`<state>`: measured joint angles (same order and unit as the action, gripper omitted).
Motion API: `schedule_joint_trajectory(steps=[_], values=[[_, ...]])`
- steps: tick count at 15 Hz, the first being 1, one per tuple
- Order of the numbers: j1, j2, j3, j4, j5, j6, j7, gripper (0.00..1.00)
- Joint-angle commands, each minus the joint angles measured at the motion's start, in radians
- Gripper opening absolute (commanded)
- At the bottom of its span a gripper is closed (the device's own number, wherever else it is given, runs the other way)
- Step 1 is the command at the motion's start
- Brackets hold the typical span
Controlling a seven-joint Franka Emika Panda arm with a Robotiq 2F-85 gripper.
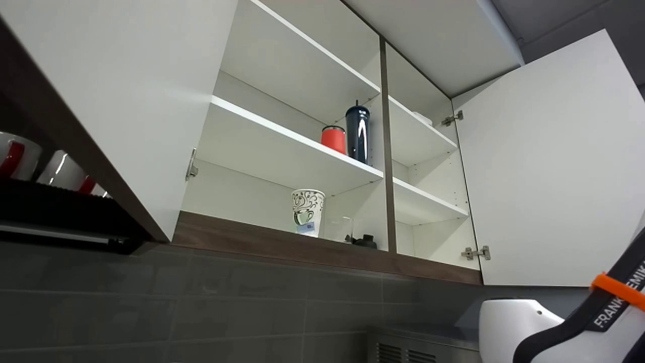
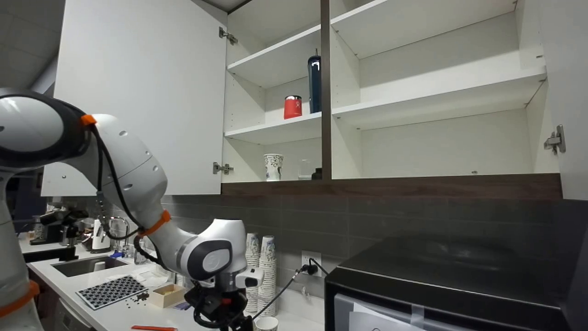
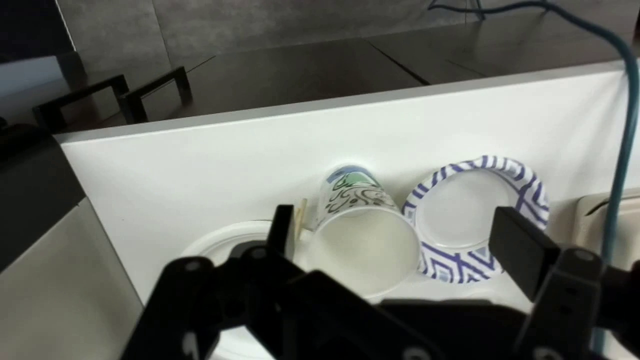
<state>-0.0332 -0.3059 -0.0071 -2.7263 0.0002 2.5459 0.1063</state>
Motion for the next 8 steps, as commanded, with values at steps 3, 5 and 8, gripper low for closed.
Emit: schedule_joint_trajectory(steps=[3,5,8], values=[[-0.050,0.256,-0.035,0.114,0.063,0.137,0.107,1.00],[-0.045,0.330,-0.041,0.150,0.094,0.167,0.124,1.00],[-0.038,0.418,-0.043,0.195,0.140,0.212,0.130,0.73]])
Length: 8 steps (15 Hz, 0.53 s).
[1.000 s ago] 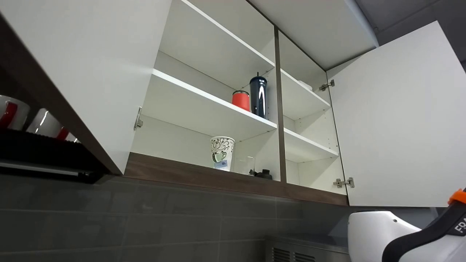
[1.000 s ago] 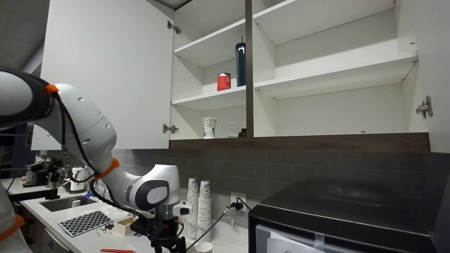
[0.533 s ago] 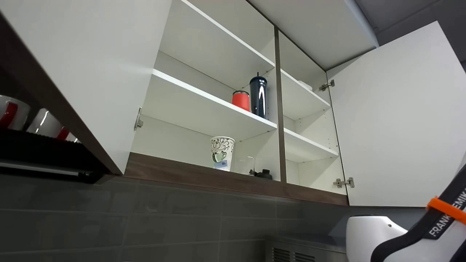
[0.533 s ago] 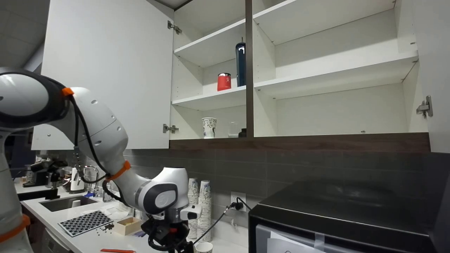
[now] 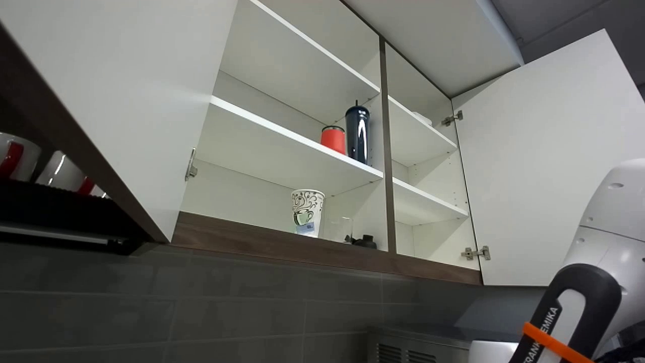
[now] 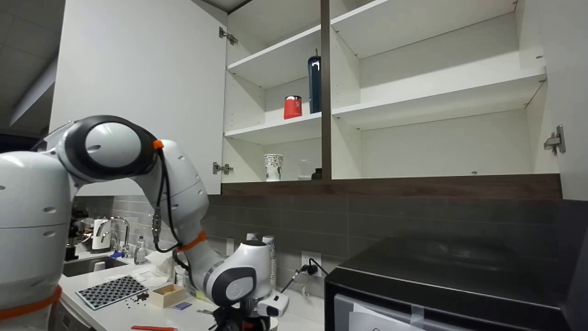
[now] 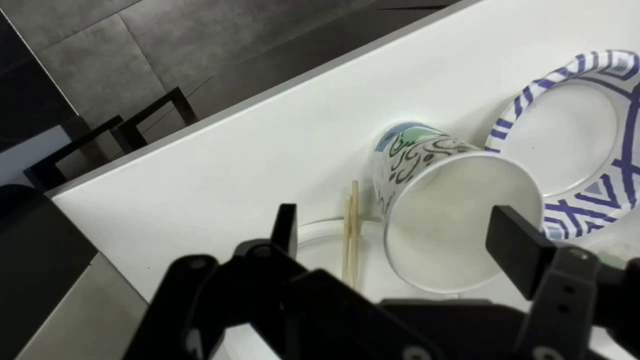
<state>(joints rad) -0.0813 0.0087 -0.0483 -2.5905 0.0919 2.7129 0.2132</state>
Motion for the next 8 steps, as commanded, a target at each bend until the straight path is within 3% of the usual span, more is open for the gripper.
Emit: schedule_joint_trajectory(steps=[1,8], values=[[0.011,0.127,0.000,0.072,0.074,0.059,0.010,0.66],[-0.005,0.189,0.010,0.123,0.181,0.067,-0.018,0.11]])
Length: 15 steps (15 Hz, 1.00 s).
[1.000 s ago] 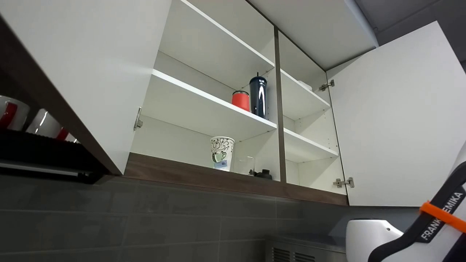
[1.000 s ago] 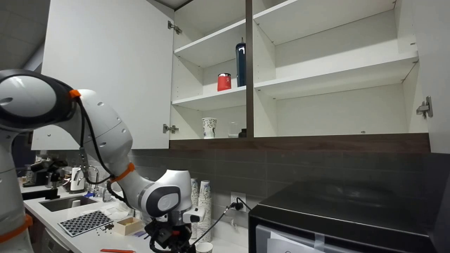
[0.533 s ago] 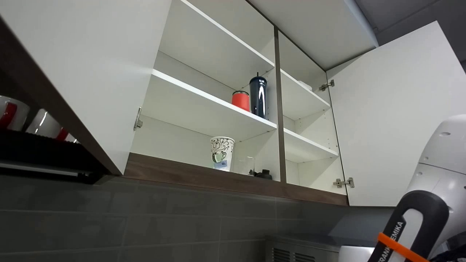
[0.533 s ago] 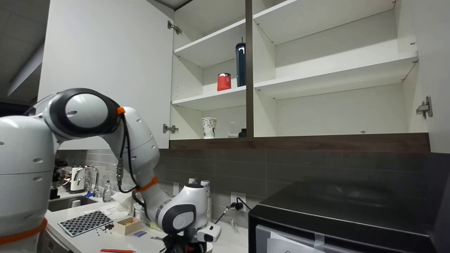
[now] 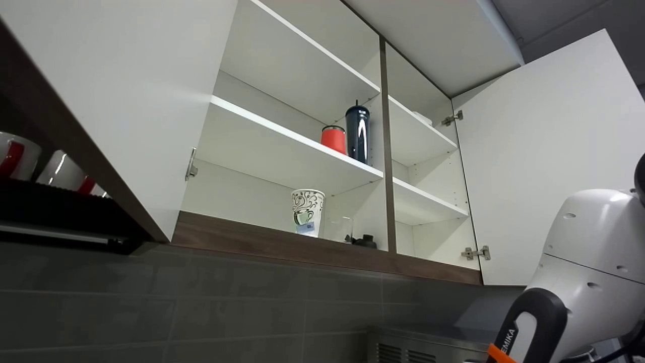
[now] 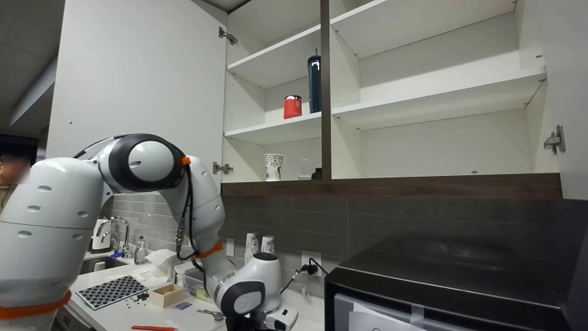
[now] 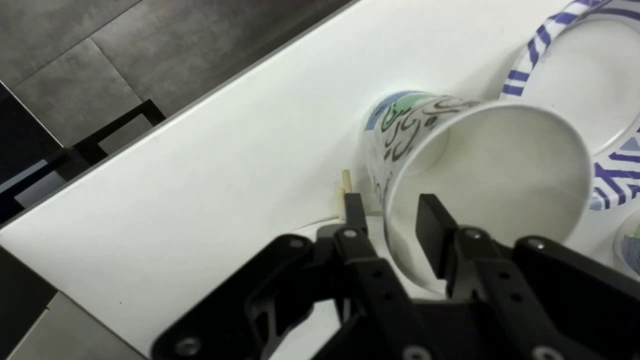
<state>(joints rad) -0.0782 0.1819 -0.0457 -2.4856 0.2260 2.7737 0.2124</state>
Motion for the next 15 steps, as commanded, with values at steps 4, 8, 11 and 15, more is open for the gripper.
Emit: schedule_joint_trajectory(steps=[4,8,11,15], values=[[-0.011,-0.017,0.005,0.011,0.062,-0.003,-0.025,0.00],[0.001,-0.092,-0.014,-0.029,0.021,0.000,0.001,0.01],[0.008,-0.178,-0.009,-0.075,0.012,0.011,-0.005,0.01],[0.041,-0.278,0.023,-0.118,0.042,0.004,-0.073,0.01]])
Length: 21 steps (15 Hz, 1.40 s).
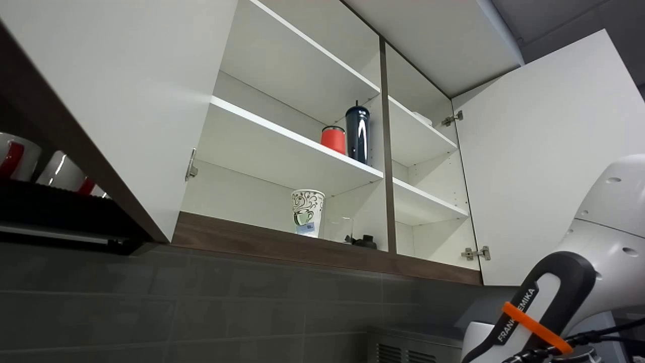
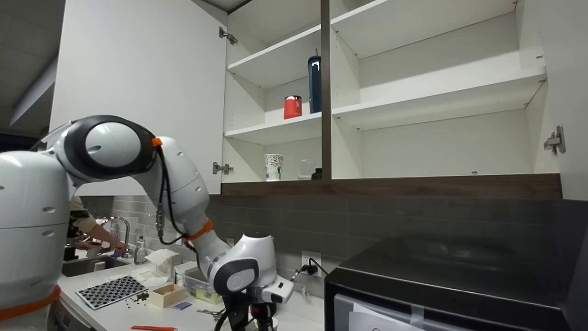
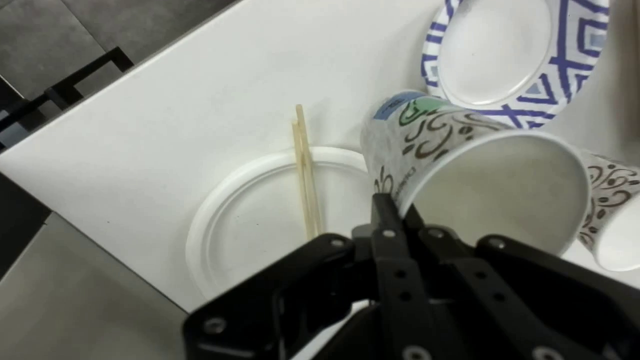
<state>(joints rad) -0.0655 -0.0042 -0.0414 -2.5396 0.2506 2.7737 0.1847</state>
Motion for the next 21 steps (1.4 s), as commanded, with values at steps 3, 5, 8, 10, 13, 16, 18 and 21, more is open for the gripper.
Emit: schedule_joint_trajectory(steps=[3,5,8,10,13,16,18,21], values=[[0.066,-0.096,0.045,-0.057,0.010,0.012,-0.066,0.01],[0.089,-0.065,0.063,-0.029,0.003,0.015,-0.070,0.01],[0.105,-0.011,0.082,0.009,-0.024,-0.001,-0.068,0.01],[0.108,0.029,0.085,0.036,-0.036,-0.004,-0.070,0.01],[0.105,0.103,0.085,0.091,-0.066,0.002,-0.065,0.01],[0.102,0.172,0.085,0.154,-0.073,-0.013,-0.076,0.01],[0.100,0.217,0.084,0.191,-0.081,-0.028,-0.080,0.01],[0.094,0.270,0.086,0.233,-0.080,-0.050,-0.090,0.29]])
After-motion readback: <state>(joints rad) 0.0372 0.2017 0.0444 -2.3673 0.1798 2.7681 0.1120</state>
